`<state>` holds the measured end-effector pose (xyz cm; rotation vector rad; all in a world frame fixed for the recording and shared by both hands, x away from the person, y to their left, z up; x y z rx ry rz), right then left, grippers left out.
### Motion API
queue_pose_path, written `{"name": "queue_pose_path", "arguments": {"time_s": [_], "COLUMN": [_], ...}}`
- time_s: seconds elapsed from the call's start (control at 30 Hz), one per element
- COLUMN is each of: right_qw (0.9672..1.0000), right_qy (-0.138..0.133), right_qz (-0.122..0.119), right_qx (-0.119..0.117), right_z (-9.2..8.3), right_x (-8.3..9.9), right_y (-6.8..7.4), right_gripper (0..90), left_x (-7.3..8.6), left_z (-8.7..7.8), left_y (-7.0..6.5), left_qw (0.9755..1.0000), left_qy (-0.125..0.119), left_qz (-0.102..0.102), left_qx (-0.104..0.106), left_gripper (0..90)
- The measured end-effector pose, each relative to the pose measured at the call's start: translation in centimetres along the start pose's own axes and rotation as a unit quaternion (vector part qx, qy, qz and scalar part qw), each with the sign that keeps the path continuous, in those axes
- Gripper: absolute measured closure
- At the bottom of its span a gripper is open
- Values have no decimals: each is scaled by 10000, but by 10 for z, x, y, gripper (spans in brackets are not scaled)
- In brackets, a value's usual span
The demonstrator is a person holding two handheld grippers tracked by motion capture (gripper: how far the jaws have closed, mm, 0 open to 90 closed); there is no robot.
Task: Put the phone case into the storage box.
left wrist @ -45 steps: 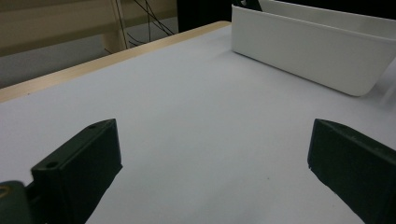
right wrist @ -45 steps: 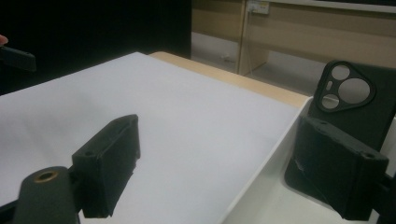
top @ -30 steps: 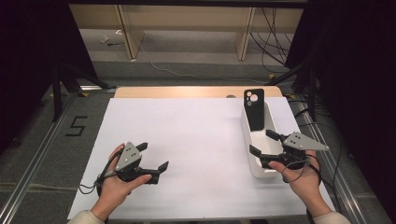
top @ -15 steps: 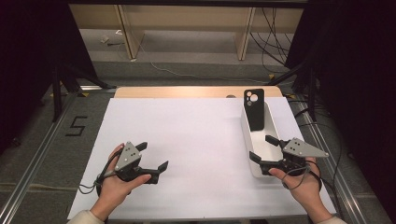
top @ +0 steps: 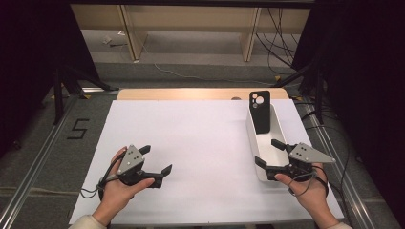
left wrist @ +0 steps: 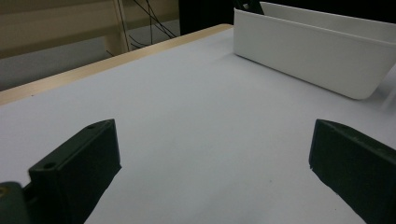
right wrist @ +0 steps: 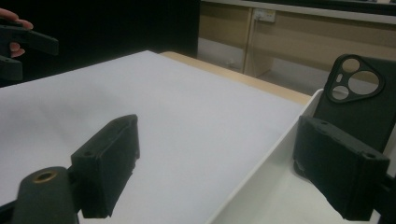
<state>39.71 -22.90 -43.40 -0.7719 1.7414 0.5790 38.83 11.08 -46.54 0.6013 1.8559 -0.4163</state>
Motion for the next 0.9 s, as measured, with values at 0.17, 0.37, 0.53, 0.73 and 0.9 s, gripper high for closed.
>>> {"name": "queue_pose_path", "arguments": {"time_s": [0.17, 0.37, 0.53, 0.73, 0.9], "right_qw": [10000, 10000, 10000, 10000, 9999], "right_qy": [-40, -59, -87, -86, -98], "right_qz": [-37, -28, -31, -19, -16], "right_qx": [9, 14, -8, -19, -11], "right_z": [0, 0, 0, 0, 0], "right_x": [-1, -1, -2, -1, -2], "right_y": [0, 0, 0, 0, 0], "right_gripper": [157, 158, 159, 159, 159], "left_x": [0, 0, -1, -1, -1], "left_z": [0, 0, 0, 0, 0], "left_y": [0, 0, 1, 1, 1], "left_qw": [10000, 10000, 10000, 10000, 10000], "left_qy": [-10, -5, -4, -3, -3], "left_qz": [-12, -9, -3, -11, -12], "left_qx": [-2, -7, -20, -33, -38], "left_gripper": [13, 11, 9, 3, 0]}}
Point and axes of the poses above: each handheld gripper's, and its own axes: z roughly forward along the jaws, x roughly out of its underside, y roughly to its left, the point moved 9 cm from there along z, roughly forward along the jaws, and after that the axes turned 5 degrees about -x, right-handed, at the moved point
